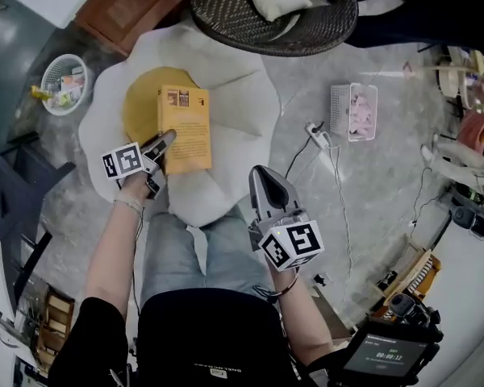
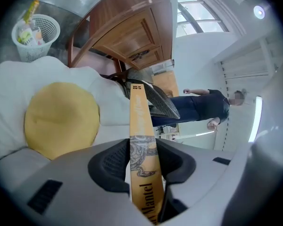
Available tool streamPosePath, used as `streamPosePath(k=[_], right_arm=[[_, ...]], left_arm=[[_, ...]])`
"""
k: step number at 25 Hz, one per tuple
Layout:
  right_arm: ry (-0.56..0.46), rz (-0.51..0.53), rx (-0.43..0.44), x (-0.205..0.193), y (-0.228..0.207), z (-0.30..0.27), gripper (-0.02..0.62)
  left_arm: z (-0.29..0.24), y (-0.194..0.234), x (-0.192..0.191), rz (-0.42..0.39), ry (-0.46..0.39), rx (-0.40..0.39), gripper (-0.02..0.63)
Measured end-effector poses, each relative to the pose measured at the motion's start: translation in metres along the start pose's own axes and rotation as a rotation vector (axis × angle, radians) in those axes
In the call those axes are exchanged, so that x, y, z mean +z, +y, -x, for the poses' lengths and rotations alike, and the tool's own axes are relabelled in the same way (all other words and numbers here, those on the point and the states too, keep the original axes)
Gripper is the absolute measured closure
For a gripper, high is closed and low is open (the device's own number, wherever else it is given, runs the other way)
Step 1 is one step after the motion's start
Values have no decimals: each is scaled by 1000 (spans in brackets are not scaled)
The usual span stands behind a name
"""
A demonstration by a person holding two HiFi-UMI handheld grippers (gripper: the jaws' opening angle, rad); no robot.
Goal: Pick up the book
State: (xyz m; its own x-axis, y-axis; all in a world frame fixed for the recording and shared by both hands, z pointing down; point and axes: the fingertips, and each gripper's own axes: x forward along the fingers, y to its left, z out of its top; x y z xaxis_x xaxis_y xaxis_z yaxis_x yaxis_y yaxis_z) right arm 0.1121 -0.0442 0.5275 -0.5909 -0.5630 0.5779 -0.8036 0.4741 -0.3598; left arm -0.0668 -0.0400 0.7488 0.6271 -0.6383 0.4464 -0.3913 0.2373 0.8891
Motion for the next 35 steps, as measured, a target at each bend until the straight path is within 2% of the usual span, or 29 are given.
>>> streamPosePath(k=[16, 29, 35], right_arm=[[-103, -91, -25, 49, 19, 56, 566], [-216, -91, -26, 97, 26, 104, 566], [-252, -97, -36, 116, 25, 130, 566]], left_arm=[[61, -124, 3, -34, -36, -8, 448], [93, -243, 1, -152, -43, -65, 448], [106, -309, -3, -168, -43, -144, 448]])
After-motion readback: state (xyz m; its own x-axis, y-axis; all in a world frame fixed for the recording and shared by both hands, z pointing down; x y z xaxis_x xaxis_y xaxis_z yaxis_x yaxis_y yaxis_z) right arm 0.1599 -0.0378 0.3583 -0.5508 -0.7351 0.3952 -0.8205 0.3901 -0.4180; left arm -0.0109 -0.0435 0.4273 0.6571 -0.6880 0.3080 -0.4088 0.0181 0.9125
